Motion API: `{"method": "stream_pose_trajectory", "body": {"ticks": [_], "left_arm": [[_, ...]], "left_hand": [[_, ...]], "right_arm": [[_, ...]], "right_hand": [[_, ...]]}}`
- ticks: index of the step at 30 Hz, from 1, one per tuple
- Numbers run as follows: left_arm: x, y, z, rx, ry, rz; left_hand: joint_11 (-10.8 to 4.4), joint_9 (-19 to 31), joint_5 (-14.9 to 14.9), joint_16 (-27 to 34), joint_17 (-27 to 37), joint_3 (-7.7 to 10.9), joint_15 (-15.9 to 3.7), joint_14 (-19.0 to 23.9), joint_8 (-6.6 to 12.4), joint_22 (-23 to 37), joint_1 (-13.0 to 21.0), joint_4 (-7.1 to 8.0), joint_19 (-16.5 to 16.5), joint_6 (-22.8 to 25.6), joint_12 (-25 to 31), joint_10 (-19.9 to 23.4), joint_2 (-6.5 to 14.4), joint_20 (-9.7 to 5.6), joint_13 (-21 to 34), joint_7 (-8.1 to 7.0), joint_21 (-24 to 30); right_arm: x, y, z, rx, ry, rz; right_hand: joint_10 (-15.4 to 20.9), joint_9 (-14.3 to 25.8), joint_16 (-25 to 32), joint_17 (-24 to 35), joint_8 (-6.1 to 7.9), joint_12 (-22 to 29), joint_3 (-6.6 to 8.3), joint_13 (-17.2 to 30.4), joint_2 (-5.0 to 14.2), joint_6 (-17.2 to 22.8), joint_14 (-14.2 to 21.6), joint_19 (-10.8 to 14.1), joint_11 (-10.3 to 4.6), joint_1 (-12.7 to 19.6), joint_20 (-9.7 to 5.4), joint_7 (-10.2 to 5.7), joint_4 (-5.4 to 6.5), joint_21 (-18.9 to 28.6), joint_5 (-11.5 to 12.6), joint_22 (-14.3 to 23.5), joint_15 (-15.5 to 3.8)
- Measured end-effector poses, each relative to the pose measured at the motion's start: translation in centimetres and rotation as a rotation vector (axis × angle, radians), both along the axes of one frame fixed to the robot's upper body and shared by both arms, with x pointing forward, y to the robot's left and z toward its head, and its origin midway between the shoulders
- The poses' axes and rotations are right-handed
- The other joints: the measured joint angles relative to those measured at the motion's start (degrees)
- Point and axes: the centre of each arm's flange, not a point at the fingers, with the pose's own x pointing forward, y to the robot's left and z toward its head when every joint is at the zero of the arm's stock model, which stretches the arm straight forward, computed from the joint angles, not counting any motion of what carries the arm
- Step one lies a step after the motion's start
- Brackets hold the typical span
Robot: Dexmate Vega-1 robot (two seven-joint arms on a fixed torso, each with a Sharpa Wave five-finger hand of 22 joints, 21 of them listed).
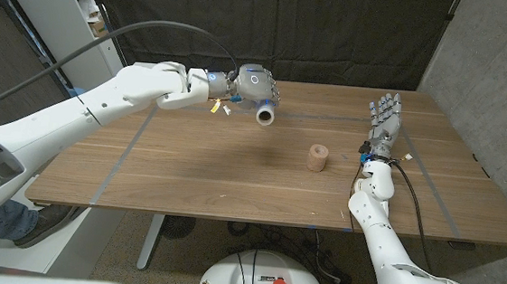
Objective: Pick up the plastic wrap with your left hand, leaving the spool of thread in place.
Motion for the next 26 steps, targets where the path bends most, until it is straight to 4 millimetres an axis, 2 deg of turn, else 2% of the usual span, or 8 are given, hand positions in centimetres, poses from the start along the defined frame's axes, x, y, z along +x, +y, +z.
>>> {"method": "stream_pose_trajectory", "body": {"ticks": [26], "left_arm": [[-1.3, -0.3, 0.8, -0.019, -0.041, -0.04]], "left_hand": [[-0.21, 0.0, -0.1, 0.0, 0.0, 0.0, -0.21, 0.4, 0.01, 0.0, -0.1, 0.0, 0.2, 0.2, 0.1, 0.2, -0.1, -0.22, 0.5, -0.18, -0.2]], "right_arm": [[0.3, 0.5, 0.0, -0.005, 0.011, 0.009]], "right_hand": [[0.0, 0.0, 0.4, 0.0, 0.0, 0.0, 0.0, -0.3, 0.0, 0.0, 0.2, 0.2, 0.0, 0.0, -0.22, 0.0, 0.0, 0.0, 0.0, 0.0, -0.21]]}}
